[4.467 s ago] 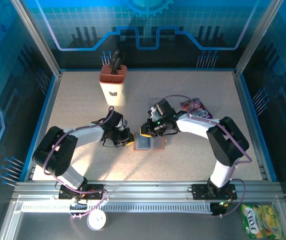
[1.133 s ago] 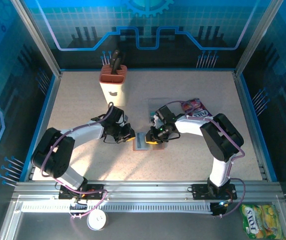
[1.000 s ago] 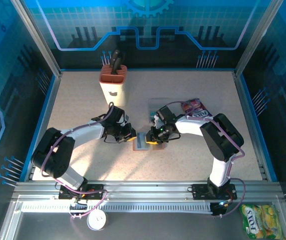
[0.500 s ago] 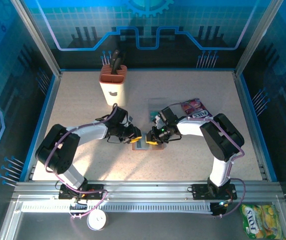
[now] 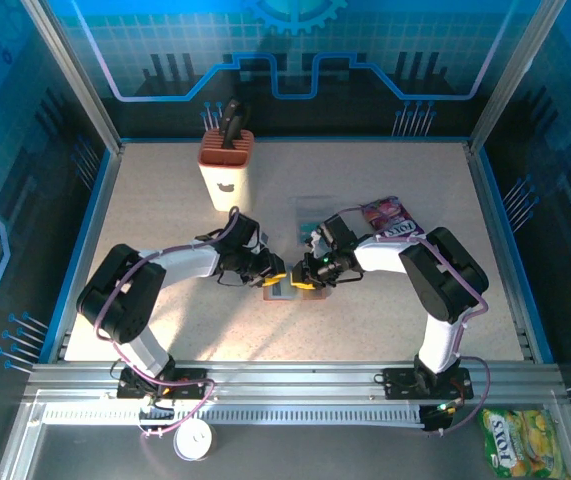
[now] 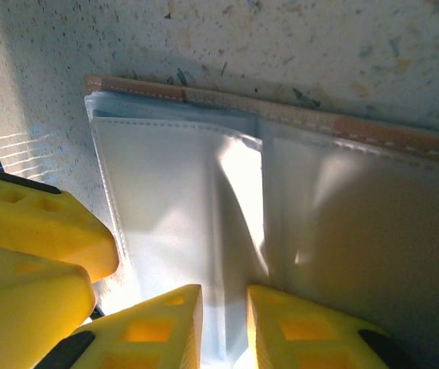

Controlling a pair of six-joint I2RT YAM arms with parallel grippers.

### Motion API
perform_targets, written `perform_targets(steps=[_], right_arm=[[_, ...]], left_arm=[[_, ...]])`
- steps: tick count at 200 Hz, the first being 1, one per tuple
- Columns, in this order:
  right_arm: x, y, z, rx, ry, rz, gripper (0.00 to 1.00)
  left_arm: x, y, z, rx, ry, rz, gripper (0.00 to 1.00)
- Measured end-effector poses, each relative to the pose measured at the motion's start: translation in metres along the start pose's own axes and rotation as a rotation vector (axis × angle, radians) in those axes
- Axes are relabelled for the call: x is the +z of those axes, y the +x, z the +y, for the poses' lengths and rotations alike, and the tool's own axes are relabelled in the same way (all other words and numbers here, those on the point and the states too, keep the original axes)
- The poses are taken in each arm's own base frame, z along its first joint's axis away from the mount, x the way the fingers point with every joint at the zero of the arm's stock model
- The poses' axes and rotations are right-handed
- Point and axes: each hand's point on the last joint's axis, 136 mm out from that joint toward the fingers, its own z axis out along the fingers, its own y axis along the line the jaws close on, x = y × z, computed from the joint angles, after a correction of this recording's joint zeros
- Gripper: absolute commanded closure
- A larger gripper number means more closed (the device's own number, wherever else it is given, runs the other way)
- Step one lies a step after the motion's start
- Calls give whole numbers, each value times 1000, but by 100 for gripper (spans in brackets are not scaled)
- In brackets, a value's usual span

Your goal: Take the credit cards out of the card holder

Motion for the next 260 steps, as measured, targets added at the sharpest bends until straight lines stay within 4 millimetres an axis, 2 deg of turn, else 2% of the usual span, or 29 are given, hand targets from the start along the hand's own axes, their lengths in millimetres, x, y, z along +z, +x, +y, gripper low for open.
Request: perform_targets(steps=[172, 217, 260], right_arm=[[0, -1, 2, 13, -9, -2, 75], [0, 0, 3, 13, -16, 0, 75], [-4, -1, 8, 5, -26, -11, 73]], left_arm=[[4, -2, 11, -19, -65, -9, 74], [4, -3, 7, -15, -58, -8, 78], [4, -3, -7, 14, -38, -11, 78]])
